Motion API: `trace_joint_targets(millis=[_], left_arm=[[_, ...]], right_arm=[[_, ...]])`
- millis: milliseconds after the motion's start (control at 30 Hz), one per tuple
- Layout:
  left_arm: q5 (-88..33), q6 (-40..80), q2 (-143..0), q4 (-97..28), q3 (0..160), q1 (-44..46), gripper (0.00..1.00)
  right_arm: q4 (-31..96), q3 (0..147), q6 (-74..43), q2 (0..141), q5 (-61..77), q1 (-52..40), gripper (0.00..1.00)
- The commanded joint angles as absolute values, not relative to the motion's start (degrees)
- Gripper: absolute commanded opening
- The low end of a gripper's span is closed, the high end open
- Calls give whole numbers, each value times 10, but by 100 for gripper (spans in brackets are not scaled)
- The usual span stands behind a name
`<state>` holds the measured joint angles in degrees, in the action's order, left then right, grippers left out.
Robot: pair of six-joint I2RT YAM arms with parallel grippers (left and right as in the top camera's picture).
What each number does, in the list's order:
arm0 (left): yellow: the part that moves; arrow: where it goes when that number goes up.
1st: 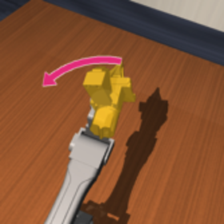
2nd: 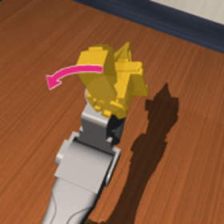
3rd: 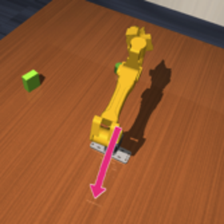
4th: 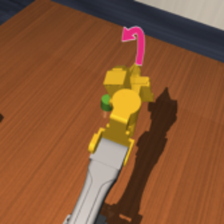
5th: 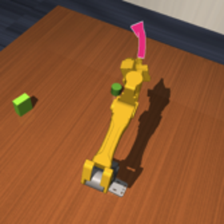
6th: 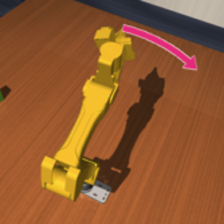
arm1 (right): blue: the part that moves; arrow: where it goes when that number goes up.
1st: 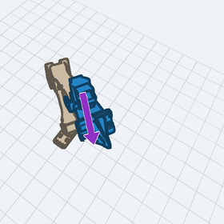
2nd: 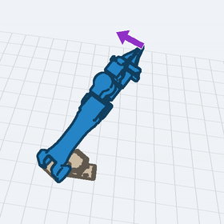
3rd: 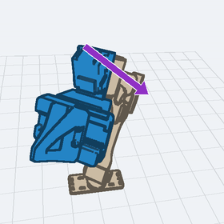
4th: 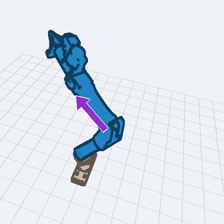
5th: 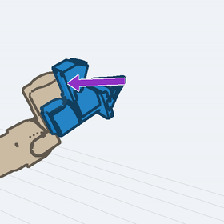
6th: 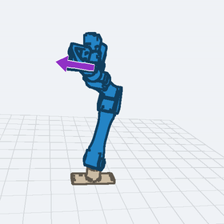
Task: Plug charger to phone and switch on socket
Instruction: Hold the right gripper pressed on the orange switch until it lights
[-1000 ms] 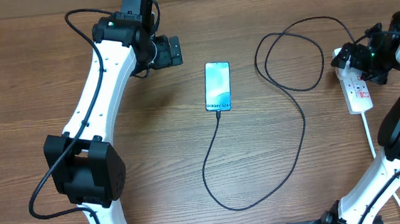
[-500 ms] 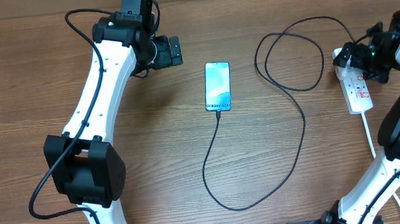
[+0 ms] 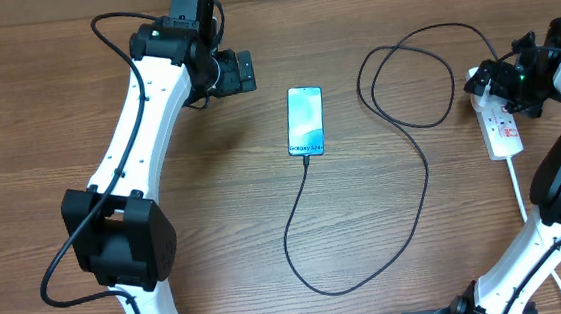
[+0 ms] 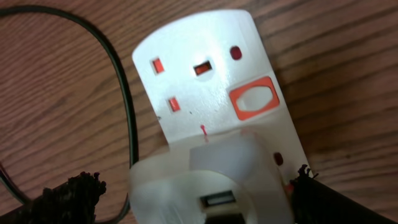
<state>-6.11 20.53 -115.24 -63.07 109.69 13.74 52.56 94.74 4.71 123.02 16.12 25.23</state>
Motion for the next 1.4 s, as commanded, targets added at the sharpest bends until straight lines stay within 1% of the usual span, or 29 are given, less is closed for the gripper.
trace_joint_targets(millis=[0,433,1367], left_arm=[[-53,193,-1139,-632,1108,135,100],[-53,193,-1139,-632,1108,135,100],[-53,193,-1139,-632,1108,135,100]], right_arm=[[538,938,43,1235,182,251,100],[524,928,43,1235,199,251,100],[536,928,43,1235,237,251,99]])
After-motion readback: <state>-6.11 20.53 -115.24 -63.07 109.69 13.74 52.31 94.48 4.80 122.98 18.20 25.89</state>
